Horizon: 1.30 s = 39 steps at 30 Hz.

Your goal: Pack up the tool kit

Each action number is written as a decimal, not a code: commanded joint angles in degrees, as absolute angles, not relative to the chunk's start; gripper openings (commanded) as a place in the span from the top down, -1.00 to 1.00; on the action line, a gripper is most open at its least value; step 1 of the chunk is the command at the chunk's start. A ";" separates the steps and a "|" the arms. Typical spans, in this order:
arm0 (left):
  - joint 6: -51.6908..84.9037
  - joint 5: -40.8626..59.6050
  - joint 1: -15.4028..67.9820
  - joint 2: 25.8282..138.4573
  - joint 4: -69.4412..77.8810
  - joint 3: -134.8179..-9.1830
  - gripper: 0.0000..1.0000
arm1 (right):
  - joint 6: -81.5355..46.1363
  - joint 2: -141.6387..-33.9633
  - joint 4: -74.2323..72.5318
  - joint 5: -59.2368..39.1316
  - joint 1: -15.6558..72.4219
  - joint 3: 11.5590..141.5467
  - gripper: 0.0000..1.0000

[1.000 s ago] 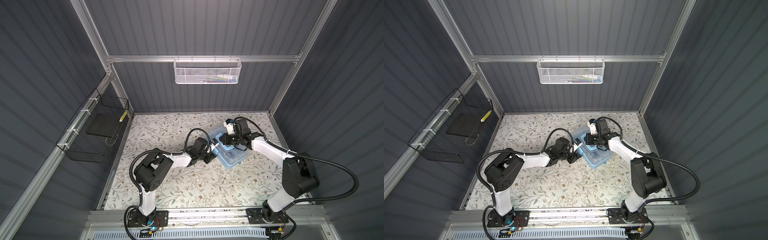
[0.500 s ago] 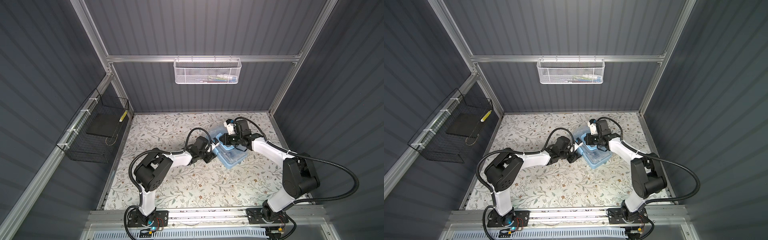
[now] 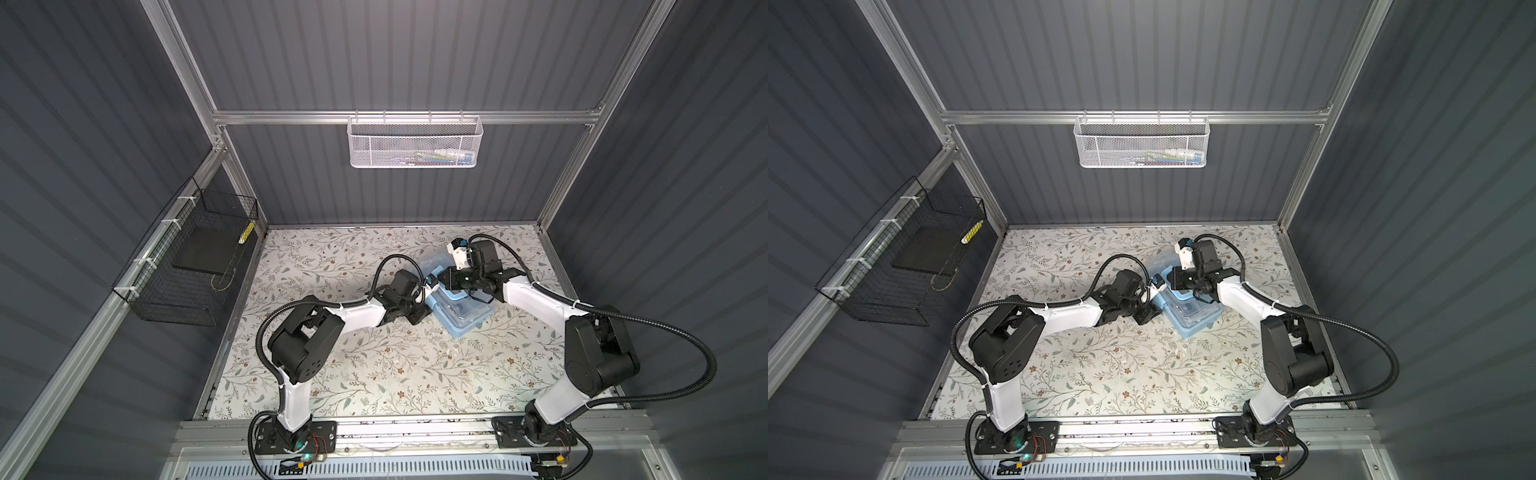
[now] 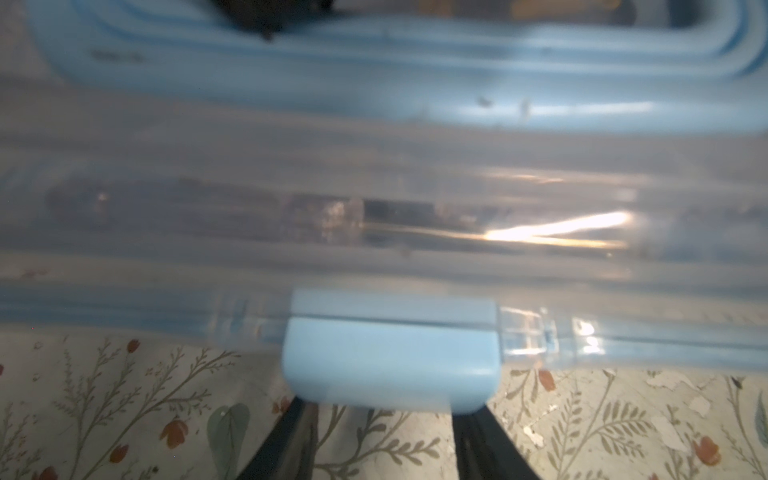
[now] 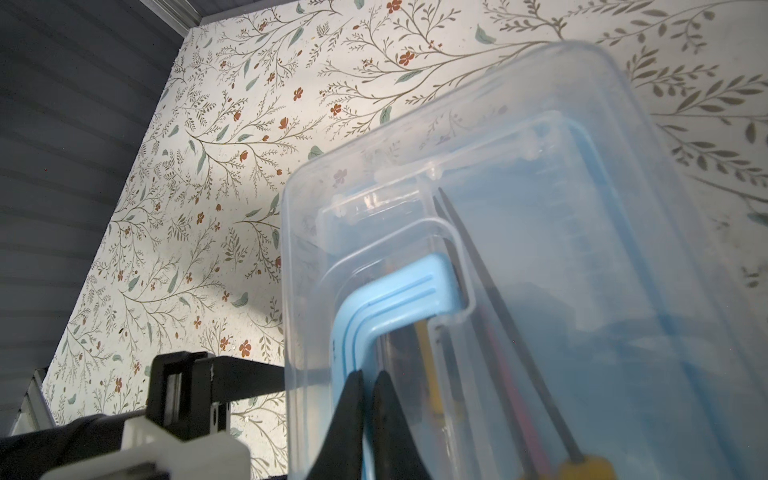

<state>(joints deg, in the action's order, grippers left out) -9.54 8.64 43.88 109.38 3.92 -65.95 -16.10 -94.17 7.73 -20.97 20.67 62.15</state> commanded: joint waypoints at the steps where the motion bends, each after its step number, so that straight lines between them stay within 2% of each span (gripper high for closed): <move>1: -10.46 6.77 43.33 106.93 7.61 -70.24 0.21 | -16.13 -98.92 20.90 -23.68 22.58 57.13 0.82; 13: -9.60 6.11 43.68 108.82 9.16 -70.67 0.22 | -16.41 -98.92 20.49 -24.38 22.54 55.83 0.82; 39: -6.19 6.59 43.68 113.43 24.26 -66.79 0.26 | -19.05 -98.08 21.26 -25.75 22.68 53.96 0.82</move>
